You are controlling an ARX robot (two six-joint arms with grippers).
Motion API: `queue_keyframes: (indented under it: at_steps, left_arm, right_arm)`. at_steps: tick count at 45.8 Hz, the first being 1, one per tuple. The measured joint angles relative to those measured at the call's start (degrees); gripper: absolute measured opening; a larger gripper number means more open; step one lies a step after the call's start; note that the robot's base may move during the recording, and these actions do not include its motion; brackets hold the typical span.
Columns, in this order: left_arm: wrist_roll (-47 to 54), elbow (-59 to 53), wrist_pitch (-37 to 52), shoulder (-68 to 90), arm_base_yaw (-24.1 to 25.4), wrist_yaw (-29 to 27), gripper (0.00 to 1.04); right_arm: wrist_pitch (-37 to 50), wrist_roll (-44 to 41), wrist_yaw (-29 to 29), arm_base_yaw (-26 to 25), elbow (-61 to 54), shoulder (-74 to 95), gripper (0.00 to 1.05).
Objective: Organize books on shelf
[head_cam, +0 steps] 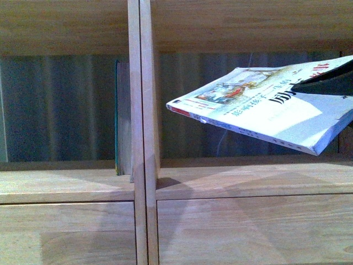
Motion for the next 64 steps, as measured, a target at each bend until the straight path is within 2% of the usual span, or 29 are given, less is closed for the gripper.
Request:
queue_keyframes:
  at_steps: [3,7,10,14,19,25,33,51,64]
  left_arm:
    - [-8.0,1.9,7.8,4.8,0.6,10.0,0.97]
    - [-16.6,4.2,17.4,9.4,-0.9,15.9,0.97]
    - [-23.3,5.9,25.8,13.5,-2.7,16.1,0.97]
    - [-32.1,8.7,35.8,19.3,-6.5,12.7,0.97]
    - [-37.6,11.2,42.3,22.5,-11.8,10.4,0.97]
    - [-41.6,13.6,46.2,25.2,-17.3,7.5,0.97]
    - [-43.1,15.3,47.8,27.6,-22.0,4.5,0.97]
    - [-43.9,18.4,48.5,29.6,-23.7,2.7,0.97]
    - [-43.6,19.3,48.0,29.7,-25.1,1.4,0.97]
  right_arm:
    - [0.0,-0.4,0.5,1.5,-0.1,-0.2,0.07]
    - [-0.1,-1.0,1.7,3.9,-0.1,-0.4,0.07]
    - [-0.4,-1.2,2.4,5.8,0.0,-0.4,0.07]
    - [-0.5,-1.5,3.2,7.9,0.5,-0.4,0.07]
    - [-0.7,-1.7,3.8,9.8,1.7,-0.5,0.07]
    - [-1.0,-1.9,4.5,11.6,2.6,-0.8,0.07]
    - [-1.0,-1.3,5.1,13.6,3.1,-1.5,0.07]
    - [-3.6,0.8,4.1,20.0,3.1,-7.5,0.07]
    - [-5.1,0.2,7.3,27.6,1.4,-8.2,0.07]
